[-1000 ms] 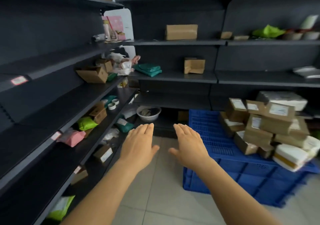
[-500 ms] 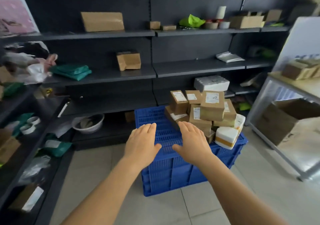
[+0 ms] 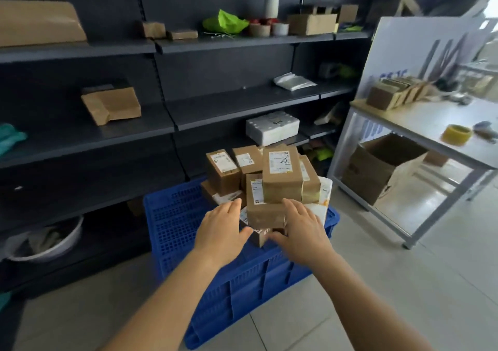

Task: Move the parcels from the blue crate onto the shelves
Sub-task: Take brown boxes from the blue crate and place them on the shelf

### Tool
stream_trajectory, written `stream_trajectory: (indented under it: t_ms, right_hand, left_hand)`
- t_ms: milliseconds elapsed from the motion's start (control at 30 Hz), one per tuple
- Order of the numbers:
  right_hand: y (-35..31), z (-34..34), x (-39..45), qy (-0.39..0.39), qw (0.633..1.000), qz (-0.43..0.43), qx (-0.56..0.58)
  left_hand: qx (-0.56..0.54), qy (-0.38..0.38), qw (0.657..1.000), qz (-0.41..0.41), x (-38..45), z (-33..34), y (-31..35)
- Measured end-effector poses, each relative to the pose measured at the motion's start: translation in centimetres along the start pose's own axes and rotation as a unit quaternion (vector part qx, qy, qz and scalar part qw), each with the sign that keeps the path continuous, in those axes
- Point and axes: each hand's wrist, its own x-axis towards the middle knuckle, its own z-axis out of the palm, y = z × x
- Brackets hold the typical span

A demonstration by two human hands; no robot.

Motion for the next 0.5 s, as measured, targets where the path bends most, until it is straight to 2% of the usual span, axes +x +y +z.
stream_trajectory:
  t_ms: [200, 500]
  right_hand:
    - [4.4, 0.8, 5.8, -0.019, 0.995, 0.072, 0.068]
    - [10.2, 2.1, 18.0, -0.04, 0.968, 0.144, 0.202]
  left_hand:
    - [-0.053, -0.046, 0.997, -0.034, 6.5, 3.0, 0.1]
    - [-0.105, -0.102, 0.983, -0.108, 18.1, 7.5, 1.2]
